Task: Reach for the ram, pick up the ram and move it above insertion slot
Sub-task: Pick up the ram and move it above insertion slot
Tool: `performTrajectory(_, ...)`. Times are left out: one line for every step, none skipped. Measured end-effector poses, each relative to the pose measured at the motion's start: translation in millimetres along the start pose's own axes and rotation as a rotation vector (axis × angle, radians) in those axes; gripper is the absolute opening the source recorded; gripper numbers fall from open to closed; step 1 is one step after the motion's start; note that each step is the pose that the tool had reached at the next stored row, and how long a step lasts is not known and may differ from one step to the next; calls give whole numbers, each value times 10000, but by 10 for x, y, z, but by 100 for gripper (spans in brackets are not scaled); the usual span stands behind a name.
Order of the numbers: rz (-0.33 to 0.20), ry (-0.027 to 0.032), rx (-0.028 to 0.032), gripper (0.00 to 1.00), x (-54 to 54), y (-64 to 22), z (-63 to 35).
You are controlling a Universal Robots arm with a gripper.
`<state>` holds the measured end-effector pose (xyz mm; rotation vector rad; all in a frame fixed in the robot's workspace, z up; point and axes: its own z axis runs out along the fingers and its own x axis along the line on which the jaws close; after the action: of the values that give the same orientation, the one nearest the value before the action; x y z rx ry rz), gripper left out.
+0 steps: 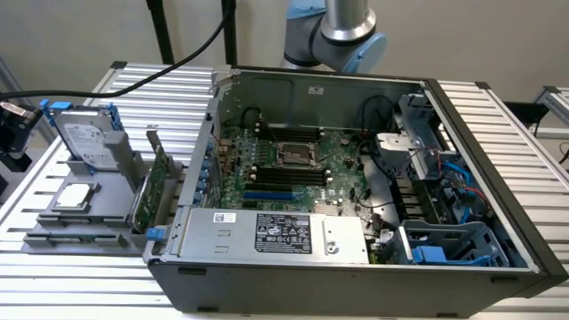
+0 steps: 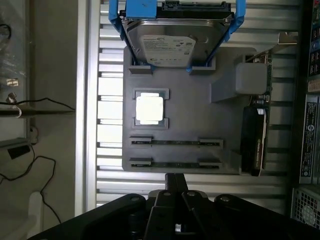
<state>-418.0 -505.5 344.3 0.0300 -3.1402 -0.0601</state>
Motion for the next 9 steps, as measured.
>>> performTrajectory(0,0,0,11,0,0,0)
performTrajectory(0,0,1,11,0,0,0)
performTrajectory(0,0,0,11,0,0,0)
performTrajectory(0,0,1,11,0,0,0)
performTrajectory(0,0,0,11,0,0,0)
performTrajectory(0,0,0,11,0,0,0)
performTrajectory(0,0,0,11,0,0,0)
performTrajectory(0,0,0,11,0,0,0)
performTrajectory(0,0,1,11,0,0,0)
